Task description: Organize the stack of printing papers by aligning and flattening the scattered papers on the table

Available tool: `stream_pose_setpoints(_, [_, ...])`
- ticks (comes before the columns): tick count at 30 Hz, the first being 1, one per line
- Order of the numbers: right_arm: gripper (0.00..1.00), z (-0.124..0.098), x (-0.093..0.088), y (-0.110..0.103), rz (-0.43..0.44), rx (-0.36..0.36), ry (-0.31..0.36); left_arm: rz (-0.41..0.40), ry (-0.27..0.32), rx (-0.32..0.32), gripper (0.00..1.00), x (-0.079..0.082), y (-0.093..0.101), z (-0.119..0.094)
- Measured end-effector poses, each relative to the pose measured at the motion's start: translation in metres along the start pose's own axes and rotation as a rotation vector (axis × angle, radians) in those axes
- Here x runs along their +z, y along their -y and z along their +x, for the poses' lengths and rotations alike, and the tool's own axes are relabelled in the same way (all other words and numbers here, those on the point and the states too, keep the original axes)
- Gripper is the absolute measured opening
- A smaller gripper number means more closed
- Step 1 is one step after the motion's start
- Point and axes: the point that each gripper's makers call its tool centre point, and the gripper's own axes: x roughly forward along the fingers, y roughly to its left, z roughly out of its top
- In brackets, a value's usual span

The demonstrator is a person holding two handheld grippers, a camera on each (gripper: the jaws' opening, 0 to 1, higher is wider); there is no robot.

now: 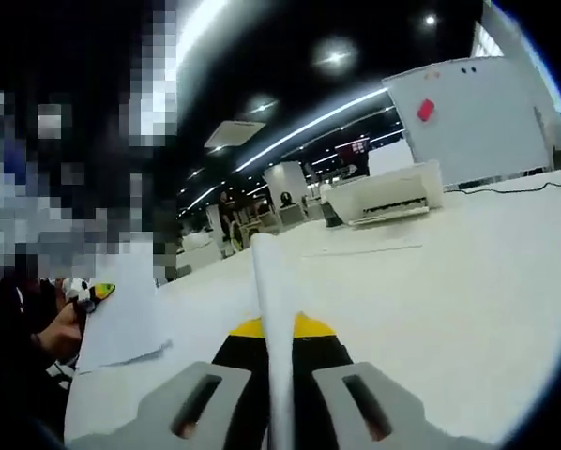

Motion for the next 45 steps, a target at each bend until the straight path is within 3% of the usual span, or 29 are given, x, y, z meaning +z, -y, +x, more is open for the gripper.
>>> stream_pose_setpoints(8, [0.0,-0.005,0.02,0.001,0.018,-0.007,0.074,-0.016,0.003,0.0,0.08,0.001,-0.001,0.0])
stream_pose_setpoints(16, [0.0,-0.007,0.034,-0.01,-0.048,-0.018,0.106,-0.013,-0.004,0.005,0.08,-0.001,-0.001,0.0])
stream_pose_setpoints(27, [0.0,-0.01,0.07,-0.037,-0.023,0.019,0.198,-0.011,-0.007,0.006,0.08,-0.002,0.0,0.001])
stream_pose_setpoints(45, [0.0,-0.01,0.109,-0.075,-0.045,0.055,0.296,-0.011,0.0,-0.003,0.08,-0.001,0.001,0.0])
